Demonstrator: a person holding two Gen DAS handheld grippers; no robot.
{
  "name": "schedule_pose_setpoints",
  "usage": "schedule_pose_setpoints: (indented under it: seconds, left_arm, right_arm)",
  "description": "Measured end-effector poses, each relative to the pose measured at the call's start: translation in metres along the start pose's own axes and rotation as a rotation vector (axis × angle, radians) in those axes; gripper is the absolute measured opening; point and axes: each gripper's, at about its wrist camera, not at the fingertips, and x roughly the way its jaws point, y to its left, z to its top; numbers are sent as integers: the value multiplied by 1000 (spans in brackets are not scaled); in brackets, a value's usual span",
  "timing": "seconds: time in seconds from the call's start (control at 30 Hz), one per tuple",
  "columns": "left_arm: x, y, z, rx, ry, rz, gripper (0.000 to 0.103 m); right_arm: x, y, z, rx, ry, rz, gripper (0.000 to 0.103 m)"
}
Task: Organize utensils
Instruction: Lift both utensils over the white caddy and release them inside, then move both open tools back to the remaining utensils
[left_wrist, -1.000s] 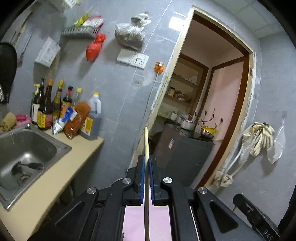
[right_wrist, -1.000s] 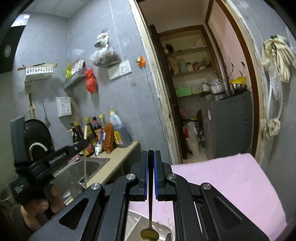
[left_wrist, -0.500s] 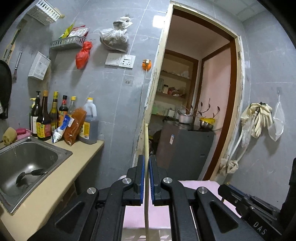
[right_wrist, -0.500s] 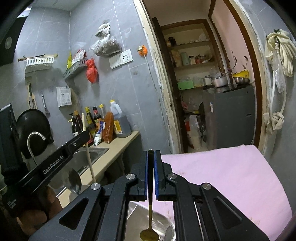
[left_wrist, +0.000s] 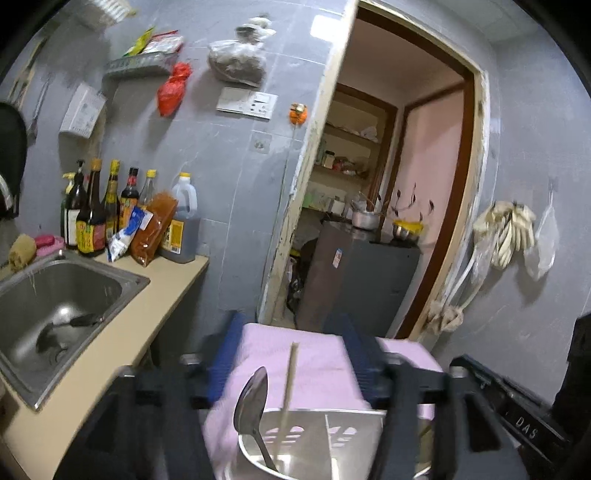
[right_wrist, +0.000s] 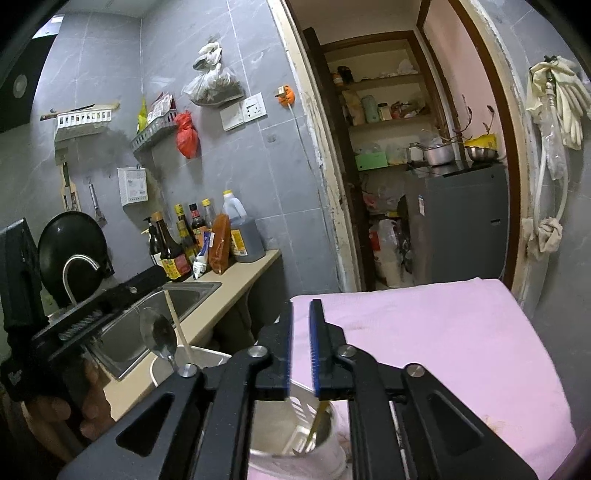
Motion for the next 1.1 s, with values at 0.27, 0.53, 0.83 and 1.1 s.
schedule_pose_setpoints:
  seconds: [0.27,0.53,0.83,1.1]
  left_arm:
    - [-26,-19,1,46,8,35,98]
    - [-55,-62,-18,134,-5,78,103]
    - [-75,-116,-60,202,40,52,103]
    - [-74,-153,-108,245,148,36,103]
  right_arm:
    - [-53,-17,11,-10,-70,-114,98]
    - [-114,-36,20,-120,-129,-228,102]
    - [-159,-80,14,-151,-82,-289,102]
    - [-161,-133,-14,-86,7,-345,102]
